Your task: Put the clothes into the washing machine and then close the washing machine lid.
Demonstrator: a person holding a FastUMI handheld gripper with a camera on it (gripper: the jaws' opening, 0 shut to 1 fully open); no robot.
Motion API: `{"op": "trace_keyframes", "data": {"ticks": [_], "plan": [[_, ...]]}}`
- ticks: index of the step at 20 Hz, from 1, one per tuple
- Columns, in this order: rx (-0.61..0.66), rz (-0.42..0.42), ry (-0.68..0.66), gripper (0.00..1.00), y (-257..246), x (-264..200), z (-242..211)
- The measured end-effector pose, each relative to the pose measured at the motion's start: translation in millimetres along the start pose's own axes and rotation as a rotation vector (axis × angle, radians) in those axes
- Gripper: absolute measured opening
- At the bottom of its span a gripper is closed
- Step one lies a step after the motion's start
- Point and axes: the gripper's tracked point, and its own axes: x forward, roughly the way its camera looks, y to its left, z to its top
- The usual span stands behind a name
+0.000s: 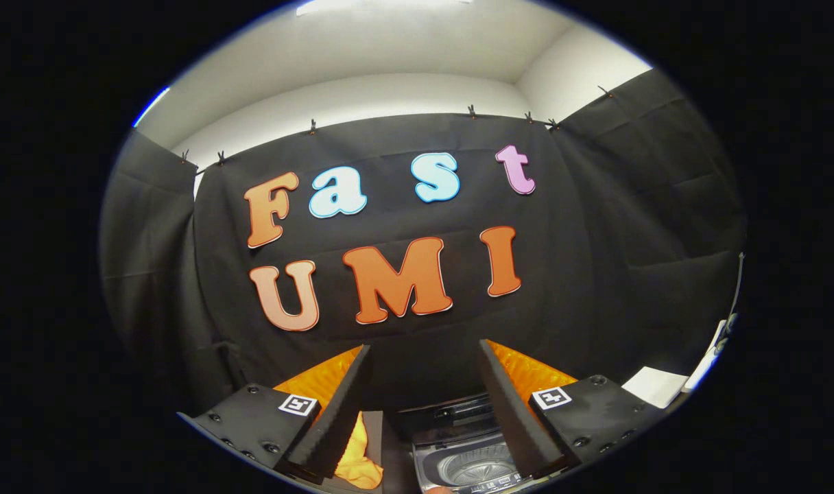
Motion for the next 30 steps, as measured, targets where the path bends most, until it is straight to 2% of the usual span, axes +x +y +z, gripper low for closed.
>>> {"op": "trace_keyframes", "data": {"ticks": [7,14,22,30], "plan": [[0.003,0.108,0.104,0.98,70.6,23.5,-54.5],[-0.011,0.225,0.268,0.98,163.7,47.5,-137.7],[-0.071,0.270,0.442,0.99,239.6,63.0,-233.6],[-0.166,0.243,0.560,0.99,260.7,72.6,-313.4]]}}
